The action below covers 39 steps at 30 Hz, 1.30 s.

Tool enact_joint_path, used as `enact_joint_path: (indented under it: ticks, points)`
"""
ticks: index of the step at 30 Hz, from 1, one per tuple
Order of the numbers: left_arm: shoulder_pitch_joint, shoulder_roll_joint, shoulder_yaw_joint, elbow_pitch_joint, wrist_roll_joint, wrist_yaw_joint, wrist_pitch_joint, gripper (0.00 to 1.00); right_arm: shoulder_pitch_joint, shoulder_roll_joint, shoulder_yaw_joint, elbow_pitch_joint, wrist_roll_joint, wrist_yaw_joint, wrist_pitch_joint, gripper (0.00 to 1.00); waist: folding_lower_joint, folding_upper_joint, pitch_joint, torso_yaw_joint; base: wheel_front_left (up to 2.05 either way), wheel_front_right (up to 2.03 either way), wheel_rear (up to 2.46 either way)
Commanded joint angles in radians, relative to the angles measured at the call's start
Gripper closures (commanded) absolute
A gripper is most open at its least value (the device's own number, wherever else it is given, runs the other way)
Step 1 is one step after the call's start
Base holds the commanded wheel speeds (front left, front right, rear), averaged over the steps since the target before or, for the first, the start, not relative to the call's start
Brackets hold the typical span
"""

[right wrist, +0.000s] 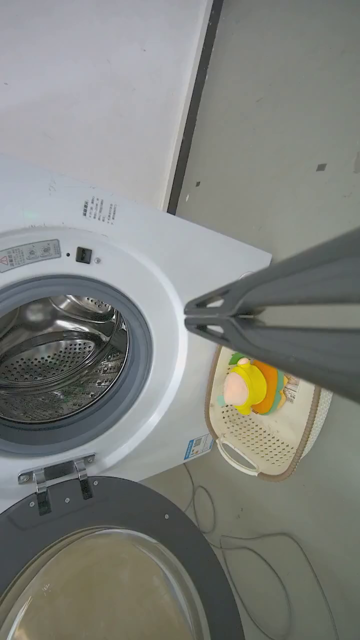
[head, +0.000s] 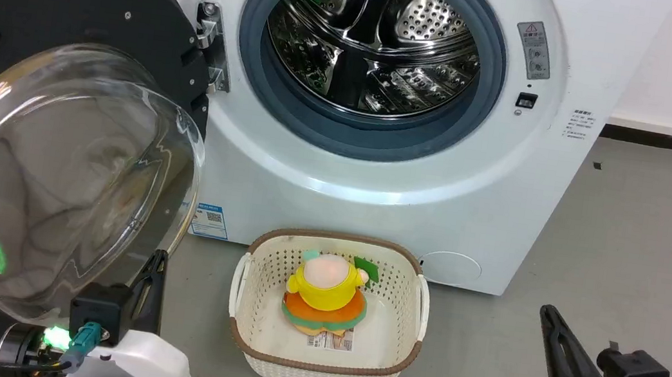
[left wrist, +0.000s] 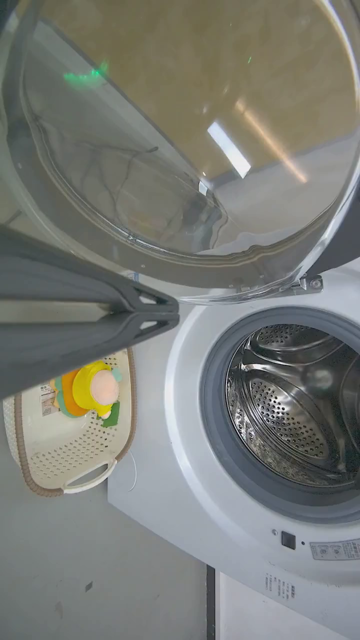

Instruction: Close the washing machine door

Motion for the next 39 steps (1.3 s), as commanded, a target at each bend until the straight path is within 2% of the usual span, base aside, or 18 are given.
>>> enact_joint_path:
  ticks: [1,37,38,39]
  points:
    - [-0.001,-0.001,0.002,-0.004,0.003,-0.004,0.0,1.0,-0.014,0.005,-0.002,-0.004,-0.008,0.001,0.0,1.0,0.0,-0.0001,0.0,0.0,0.0,0.0,0.0]
    - [-0.001,-0.001,0.002,-0.004,0.003,-0.004,0.0,1.0,-0.014,0.005,-0.002,-0.004,-0.008,0.001,0.0,1.0,0.0,-0.0001,0.0,0.0,0.0,0.0,0.0]
    - [0.0,0.0,0.0,0.0,0.0,0.0,0.0,0.0,0.0,0.0,0.0,0.0,0.0,0.0,0.0,0.0,0.0,-0.0001,0.0,0.0,0.0,0.0,0.0]
    - [0.0,0.0,0.0,0.0,0.0,0.0,0.0,0.0,0.0,0.0,0.0,0.0,0.001,0.0,0.0,0.0,0.0,-0.0001,0.0,0.0,0.0,0.0,0.0]
